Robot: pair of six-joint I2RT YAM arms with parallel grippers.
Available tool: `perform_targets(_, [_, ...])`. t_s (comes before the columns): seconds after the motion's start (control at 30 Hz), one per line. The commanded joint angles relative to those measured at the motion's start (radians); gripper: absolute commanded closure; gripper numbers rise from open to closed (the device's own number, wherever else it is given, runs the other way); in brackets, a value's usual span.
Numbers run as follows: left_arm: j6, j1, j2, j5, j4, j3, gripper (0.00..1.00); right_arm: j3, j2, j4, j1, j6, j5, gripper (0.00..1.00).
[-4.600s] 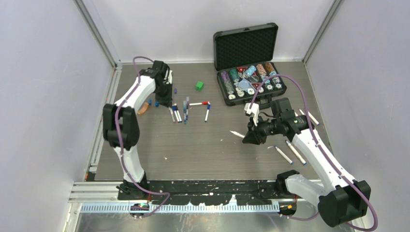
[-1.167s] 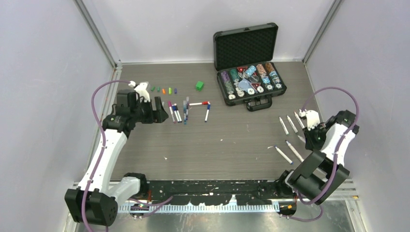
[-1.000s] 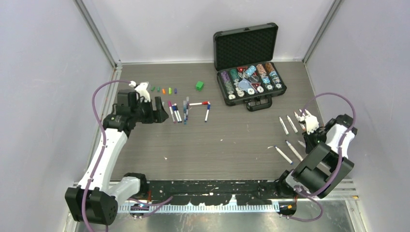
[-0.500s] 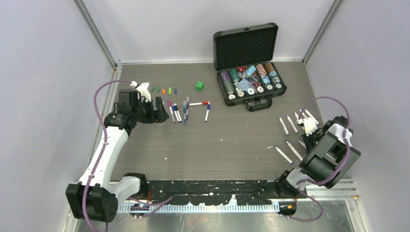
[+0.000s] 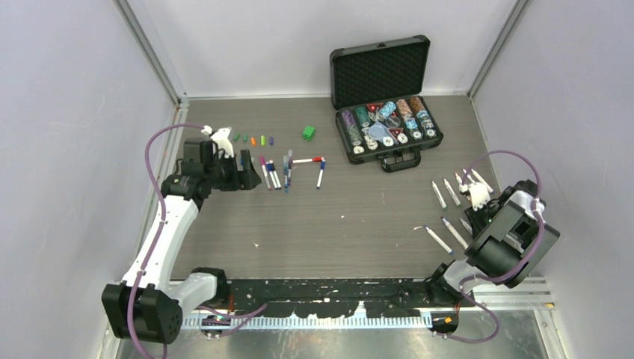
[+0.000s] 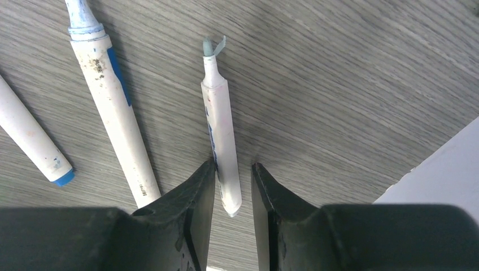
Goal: Open the pen caps
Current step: Place the pen at the center of the board, then pick up the pen from the center of the board.
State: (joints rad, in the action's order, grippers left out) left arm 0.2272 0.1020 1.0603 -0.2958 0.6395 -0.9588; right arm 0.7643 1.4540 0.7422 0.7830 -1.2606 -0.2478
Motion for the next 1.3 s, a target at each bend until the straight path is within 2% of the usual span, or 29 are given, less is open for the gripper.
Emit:
perform_targets(0.0, [-0.015,-0.007,-0.009,0.001,-0.025,-0.002,0.21,0.031,0.001,0.039,0.005,0.005,-0.04,0.64])
perform_targets(0.2, [-0.005,-0.007,-0.034,-0.025,-0.044,-0.001,0.19,0.107,-0.085,0.18,0.005,0.009,-0.11,0.61])
perform_targets(0.27, [0.019,-0.007,-0.046,-0.042,-0.064,0.009,0.13,0.136,-0.113,0.229,0.005,0.012,-0.135,0.61])
perform_targets(0.33, [0.057,-0.007,-0.057,-0.054,-0.087,0.023,0.01,0.173,-0.145,0.279,0.004,0.016,-0.163,0.6])
perform_targets(0.37, [0.071,-0.007,-0.061,-0.068,-0.098,0.032,0.0,0.189,-0.161,0.3,0.003,0.021,-0.178,0.6])
perform_targets(0.6, [0.199,-0.008,-0.048,-0.233,-0.163,0.097,0.01,0.297,-0.268,0.485,-0.05,0.102,-0.401,0.54])
perform_targets(0.7, [0.242,-0.009,-0.025,-0.252,-0.203,0.124,0.03,0.31,-0.302,0.52,-0.157,0.21,-0.478,0.53])
perform_targets(0.8, [0.273,-0.009,0.03,-0.237,-0.202,0.124,0.08,0.29,-0.341,0.472,-0.297,0.371,-0.538,0.53])
perform_targets(0.97, [0.308,0.01,0.141,-0.127,-0.179,0.09,0.11,0.243,-0.394,0.322,-0.471,0.638,-0.621,0.53])
perform_targets(1.1, [0.339,0.07,0.252,0.072,-0.103,0.006,0.16,0.236,-0.403,0.268,-0.497,0.754,-0.664,0.53])
perform_targets(1.23, [0.371,0.135,0.374,0.25,-0.019,-0.106,0.27,0.254,-0.416,0.248,-0.499,0.867,-0.696,0.53])
perform_targets(1.27, [0.371,0.144,0.408,0.274,-0.005,-0.132,0.33,0.248,-0.424,0.236,-0.5,0.898,-0.717,0.53])
